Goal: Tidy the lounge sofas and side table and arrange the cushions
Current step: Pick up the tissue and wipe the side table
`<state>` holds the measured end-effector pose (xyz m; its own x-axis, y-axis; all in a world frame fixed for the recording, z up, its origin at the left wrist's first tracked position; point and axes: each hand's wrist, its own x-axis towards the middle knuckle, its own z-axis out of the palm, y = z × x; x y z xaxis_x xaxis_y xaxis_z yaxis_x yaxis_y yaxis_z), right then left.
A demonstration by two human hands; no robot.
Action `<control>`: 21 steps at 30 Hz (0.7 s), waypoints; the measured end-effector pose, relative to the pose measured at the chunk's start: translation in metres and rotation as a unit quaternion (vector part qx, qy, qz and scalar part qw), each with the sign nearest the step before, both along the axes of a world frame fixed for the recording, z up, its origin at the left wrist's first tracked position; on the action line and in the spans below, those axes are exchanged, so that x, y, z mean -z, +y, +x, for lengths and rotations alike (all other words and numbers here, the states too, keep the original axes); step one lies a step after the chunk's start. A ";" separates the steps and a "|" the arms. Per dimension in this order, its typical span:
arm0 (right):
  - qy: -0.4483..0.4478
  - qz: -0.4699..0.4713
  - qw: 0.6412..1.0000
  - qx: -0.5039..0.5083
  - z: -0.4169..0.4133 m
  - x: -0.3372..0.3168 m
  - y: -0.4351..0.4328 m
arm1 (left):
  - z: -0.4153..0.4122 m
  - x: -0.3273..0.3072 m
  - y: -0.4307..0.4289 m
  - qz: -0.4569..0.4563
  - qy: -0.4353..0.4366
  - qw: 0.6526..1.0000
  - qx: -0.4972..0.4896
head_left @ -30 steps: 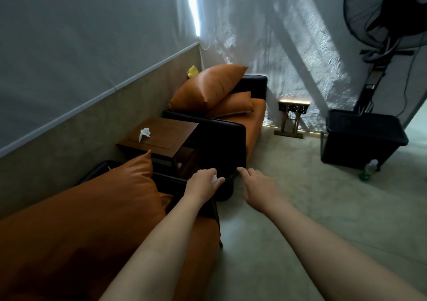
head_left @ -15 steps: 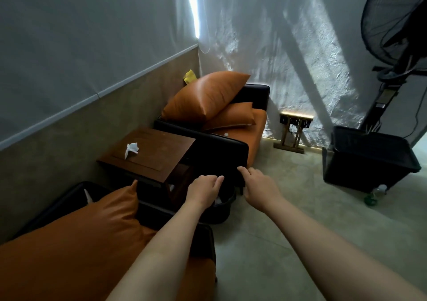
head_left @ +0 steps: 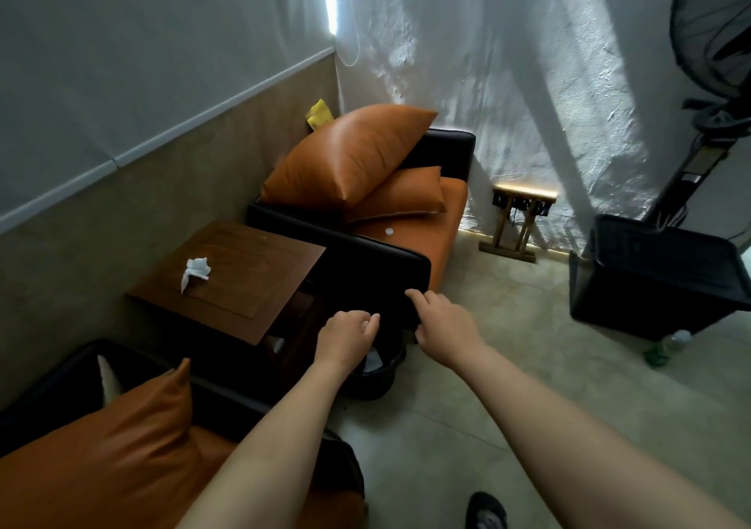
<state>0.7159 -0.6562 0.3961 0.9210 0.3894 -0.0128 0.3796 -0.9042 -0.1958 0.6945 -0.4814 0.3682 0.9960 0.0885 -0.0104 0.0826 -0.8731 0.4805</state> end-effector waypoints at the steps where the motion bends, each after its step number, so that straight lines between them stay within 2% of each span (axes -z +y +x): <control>1: 0.000 0.002 1.000 -0.007 0.011 0.002 -0.002 | 0.007 0.002 -0.002 -0.005 -0.002 1.000 -0.011; 5: -0.001 -0.001 0.999 -0.043 0.058 0.007 -0.014 | 0.040 0.012 -0.011 -0.022 -0.005 0.998 -0.054; 10: 0.017 -0.022 0.996 -0.080 0.112 0.010 -0.039 | 0.085 0.029 -0.032 -0.080 0.071 0.990 -0.091; 14: 0.047 -0.034 0.994 -0.097 0.140 0.027 -0.049 | 0.101 0.051 -0.052 -0.092 0.076 0.981 -0.151; 18: 0.077 -0.045 0.989 -0.121 0.152 0.045 -0.041 | 0.108 0.065 -0.050 -0.190 0.117 0.958 -0.181; 21: 0.086 -0.042 0.987 -0.129 0.171 0.052 -0.032 | 0.122 0.067 -0.034 -0.258 0.102 0.929 -0.245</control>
<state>0.8868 -0.6882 0.3444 0.7720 0.6024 -0.2028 0.5677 -0.7970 -0.2062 0.8167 -0.5152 0.3009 0.8106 0.4614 -0.3606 0.5440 -0.3651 0.7555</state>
